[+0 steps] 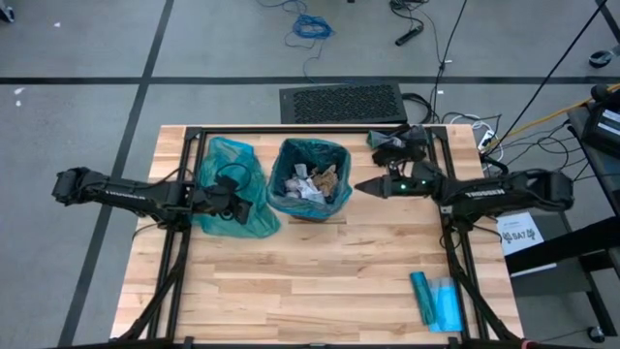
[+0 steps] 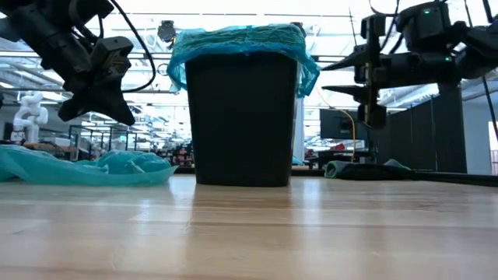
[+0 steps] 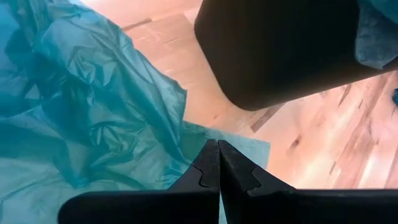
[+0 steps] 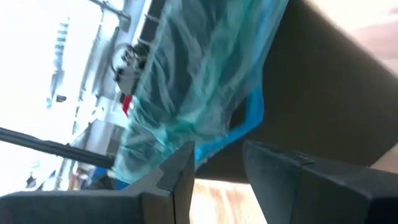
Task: Place trash/remove bag and relplace
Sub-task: Remove the trash bag from the trash bin
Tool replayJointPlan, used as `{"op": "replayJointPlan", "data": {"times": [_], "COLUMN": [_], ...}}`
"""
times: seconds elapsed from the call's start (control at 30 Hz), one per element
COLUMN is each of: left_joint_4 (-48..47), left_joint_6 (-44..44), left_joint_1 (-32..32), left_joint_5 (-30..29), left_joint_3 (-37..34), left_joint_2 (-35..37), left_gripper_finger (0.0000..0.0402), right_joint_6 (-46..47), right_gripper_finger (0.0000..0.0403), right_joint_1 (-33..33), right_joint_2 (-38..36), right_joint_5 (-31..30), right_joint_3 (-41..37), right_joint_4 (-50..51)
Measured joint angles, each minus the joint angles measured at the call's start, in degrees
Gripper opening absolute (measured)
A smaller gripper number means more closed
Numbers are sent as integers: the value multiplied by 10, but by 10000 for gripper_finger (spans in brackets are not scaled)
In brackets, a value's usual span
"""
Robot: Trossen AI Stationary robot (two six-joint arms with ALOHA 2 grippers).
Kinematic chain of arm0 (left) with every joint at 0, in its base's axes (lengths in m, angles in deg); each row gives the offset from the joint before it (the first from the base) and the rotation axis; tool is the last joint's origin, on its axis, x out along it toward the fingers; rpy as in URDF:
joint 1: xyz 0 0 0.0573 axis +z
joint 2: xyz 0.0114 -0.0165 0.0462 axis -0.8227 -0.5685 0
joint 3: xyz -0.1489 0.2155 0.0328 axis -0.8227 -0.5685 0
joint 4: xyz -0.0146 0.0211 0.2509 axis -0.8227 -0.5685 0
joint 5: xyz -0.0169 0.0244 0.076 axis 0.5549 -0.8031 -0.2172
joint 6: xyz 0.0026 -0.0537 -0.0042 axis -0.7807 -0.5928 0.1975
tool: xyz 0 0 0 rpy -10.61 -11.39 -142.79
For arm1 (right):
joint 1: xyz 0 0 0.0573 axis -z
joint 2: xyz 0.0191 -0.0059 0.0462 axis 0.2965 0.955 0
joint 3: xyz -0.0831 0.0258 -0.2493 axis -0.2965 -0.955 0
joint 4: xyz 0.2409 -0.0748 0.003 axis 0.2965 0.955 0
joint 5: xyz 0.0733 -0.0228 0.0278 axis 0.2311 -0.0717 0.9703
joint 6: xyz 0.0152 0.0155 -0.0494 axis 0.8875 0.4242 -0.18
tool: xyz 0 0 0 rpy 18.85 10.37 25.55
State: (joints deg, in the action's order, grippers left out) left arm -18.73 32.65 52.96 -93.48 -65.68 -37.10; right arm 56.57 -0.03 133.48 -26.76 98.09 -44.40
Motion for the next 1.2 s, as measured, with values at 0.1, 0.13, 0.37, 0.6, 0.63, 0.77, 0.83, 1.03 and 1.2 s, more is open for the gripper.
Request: {"op": "replayJointPlan", "data": {"times": [0.1, 0.13, 0.37, 0.6, 0.63, 0.77, 0.83, 1.03, 1.2], "left_joint_4": [0, 0, 1, 1, 1, 1, 1, 1, 1], "left_joint_6": [9, 16, 41, 65, 66, 66, 66, 66, 66], "left_joint_1": [0, 0, 0, 0, 0, 0, 0, 0, 0], "left_joint_5": [0, 0, 0, 2, 2, 4, 5, 17, 19], "left_joint_3": [0, 0, 0, 0, 0, 0, 0, 0, 0], "left_joint_2": [0, 0, 0, 0, 0, 0, 0, 0, 0], "left_gripper_finger": [0, 0, 0, 0, 0, 0, 0, 0, 0], "right_joint_6": [-1, -2, 3, 26, 24, 22, 25, 42, 43], "right_gripper_finger": [130, 130, 130, 130, 130, 130, 130, 130, 130], "right_joint_1": [-17, -21, -31, -48, -51, -60, -60, -66, -76], "right_joint_2": [39, 51, 95, 113, 112, 110, 110, 108, 97], "right_joint_5": [-3, -4, -7, -17, -16, -17, -17, -11, 2], "right_joint_3": [11, 12, 14, 13, 13, 13, 13, 13, 13], "right_joint_4": [-4, -15, -159, -135, -146, -165, -165, -165, -167]}}
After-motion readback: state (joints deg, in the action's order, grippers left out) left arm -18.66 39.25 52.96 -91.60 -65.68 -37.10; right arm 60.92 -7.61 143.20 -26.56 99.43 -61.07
